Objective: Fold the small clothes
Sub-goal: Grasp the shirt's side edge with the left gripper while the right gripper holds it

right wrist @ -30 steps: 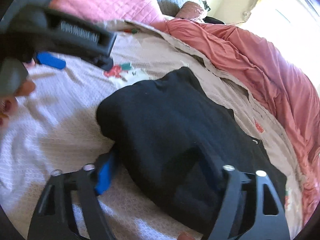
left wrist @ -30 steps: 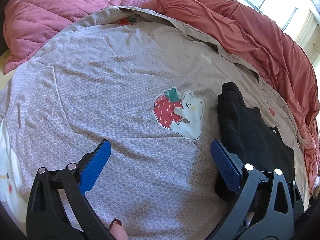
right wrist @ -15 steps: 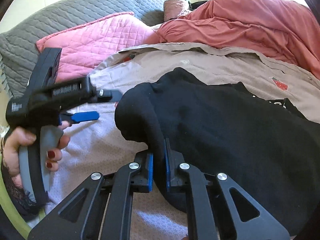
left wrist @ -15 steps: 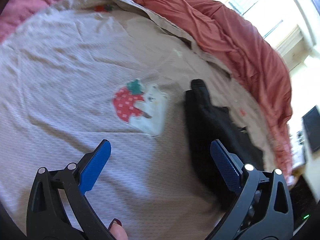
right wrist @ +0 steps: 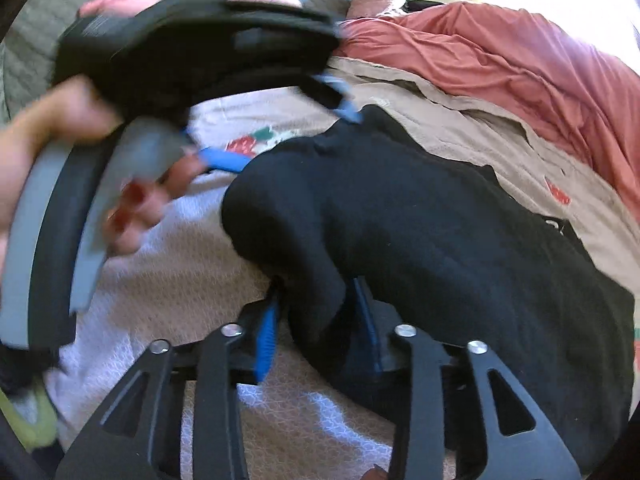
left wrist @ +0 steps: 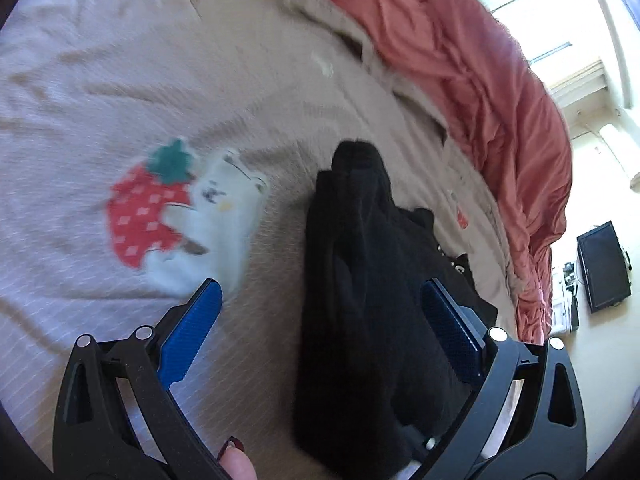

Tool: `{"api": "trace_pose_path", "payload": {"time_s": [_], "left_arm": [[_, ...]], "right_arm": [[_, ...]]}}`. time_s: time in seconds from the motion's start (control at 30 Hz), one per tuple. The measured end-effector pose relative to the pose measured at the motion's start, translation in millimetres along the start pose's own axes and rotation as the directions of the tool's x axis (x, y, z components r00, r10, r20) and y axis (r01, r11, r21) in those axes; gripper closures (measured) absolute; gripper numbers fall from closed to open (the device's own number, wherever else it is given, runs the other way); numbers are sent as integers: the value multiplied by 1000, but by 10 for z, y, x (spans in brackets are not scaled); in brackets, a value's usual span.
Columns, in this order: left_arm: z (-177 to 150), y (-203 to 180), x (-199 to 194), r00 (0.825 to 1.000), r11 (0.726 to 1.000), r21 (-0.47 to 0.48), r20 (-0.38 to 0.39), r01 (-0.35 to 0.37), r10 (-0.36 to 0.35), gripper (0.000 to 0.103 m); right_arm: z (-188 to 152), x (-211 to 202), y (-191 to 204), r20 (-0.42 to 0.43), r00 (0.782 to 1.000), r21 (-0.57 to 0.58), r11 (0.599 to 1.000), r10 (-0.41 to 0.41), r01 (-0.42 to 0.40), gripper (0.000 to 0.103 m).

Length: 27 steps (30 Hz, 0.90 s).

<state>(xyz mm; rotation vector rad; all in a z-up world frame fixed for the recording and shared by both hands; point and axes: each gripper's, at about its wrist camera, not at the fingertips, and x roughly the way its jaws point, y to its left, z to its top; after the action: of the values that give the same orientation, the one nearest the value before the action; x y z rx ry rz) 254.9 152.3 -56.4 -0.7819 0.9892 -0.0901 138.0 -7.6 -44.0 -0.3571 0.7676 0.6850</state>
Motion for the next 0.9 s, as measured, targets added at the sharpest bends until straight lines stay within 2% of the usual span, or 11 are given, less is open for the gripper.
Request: {"api": "trace_pose_path", "payload": {"time_s": [0.1,0.13,0.17,0.23,0.27,0.3,0.4,0.57,0.63,0.73,0.9], "left_arm": [[-8,-72,166,1000,999,53,-21,10,-9,15],[-34,-72,197,1000,997,71,-28,11,-9,20],[-49,-77,212,1000,996,92,-30,7,-4,22],[-64,-75,203,999,991,135,-34,-4,9,36],[-57,-59,184,999,992,128,-41,25,-20,41],[-49,-45,173,997,991,114,-55,67,-62,50],[-63,-22,192,984,984,78,-91,163,-155,52],[-149,-145,253,983,980,125,-116,155,-140,52],[-162,-180,253,984,978,139,-112,153,-138,65],[-162,-174,229,984,977,139,-98,161,-148,77],[-187,-195,190,981,974,121,-70,189,-182,84]], "right_arm": [[-20,31,-3,2,1000,-3,1000,-1,1,64],[-22,29,-39,8,1000,12,1000,-3,3,78],[-26,16,-104,17,1000,43,999,10,-11,84],[-39,-43,-237,56,996,106,992,65,-71,90],[-37,-81,-277,74,994,122,989,78,-87,92],[-38,-117,-303,93,992,131,987,84,-96,92],[-36,-249,-291,149,986,126,988,74,-93,94],[-31,-325,-285,178,981,116,988,79,-100,95],[-30,-319,-286,172,981,117,988,84,-105,95],[-21,-302,-261,164,983,112,989,80,-99,95],[-24,-317,-279,174,982,116,989,76,-97,95]]}}
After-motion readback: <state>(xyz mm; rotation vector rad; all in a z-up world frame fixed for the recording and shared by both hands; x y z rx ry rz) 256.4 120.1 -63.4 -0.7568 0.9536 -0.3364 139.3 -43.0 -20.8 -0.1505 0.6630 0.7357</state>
